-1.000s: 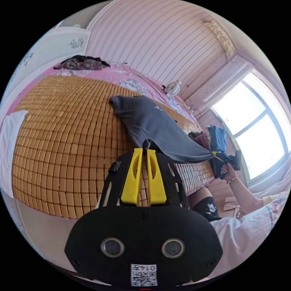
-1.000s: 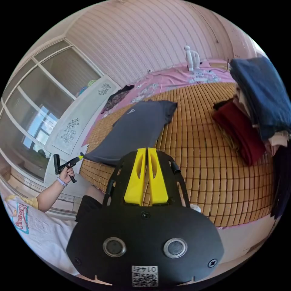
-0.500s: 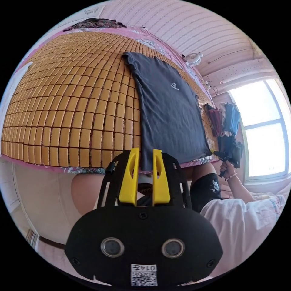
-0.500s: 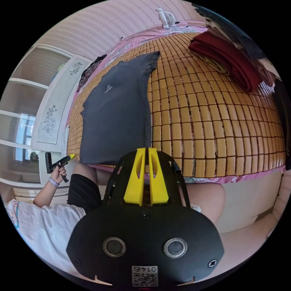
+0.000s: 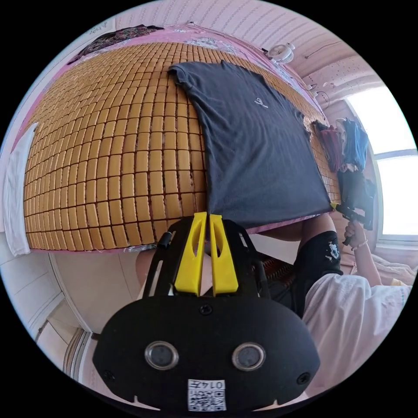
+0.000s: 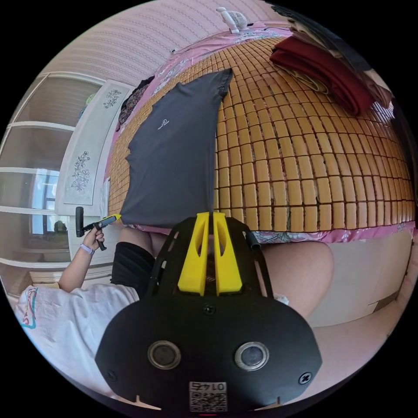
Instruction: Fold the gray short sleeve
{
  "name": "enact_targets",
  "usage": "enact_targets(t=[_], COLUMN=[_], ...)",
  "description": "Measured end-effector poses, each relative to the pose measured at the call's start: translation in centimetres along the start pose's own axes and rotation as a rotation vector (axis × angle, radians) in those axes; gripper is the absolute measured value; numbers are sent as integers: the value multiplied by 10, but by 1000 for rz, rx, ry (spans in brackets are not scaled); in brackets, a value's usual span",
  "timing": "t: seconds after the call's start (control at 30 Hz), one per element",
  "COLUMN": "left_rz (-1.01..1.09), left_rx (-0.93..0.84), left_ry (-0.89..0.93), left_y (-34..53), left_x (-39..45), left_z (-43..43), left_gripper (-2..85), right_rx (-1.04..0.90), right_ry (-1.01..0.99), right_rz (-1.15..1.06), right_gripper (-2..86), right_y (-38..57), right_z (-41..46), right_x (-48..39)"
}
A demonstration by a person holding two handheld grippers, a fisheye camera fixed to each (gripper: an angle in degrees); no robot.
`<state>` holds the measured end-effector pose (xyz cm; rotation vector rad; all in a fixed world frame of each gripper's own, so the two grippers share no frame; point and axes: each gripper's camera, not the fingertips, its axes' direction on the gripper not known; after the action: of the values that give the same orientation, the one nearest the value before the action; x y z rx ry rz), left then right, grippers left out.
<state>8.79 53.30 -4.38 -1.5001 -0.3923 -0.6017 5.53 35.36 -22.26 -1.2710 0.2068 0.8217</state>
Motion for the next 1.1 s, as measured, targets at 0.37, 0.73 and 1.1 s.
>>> enact_targets(t=[0.37, 0.73, 1.1], left_rz=[-81, 51, 68], left_rx=[259, 542, 678], left_ry=[58, -65, 7], left_y=[103, 221, 293], left_x=[17, 89, 91], left_z=[-32, -47, -71], left_gripper=[-10, -10, -10], right_rx=[122, 277, 401], right_ry=[381, 318, 269], right_rz=[-145, -163, -267], right_gripper=[14, -8, -2], right_y=[98, 195, 300], right_z=[-21, -46, -83], right_x=[-58, -94, -123])
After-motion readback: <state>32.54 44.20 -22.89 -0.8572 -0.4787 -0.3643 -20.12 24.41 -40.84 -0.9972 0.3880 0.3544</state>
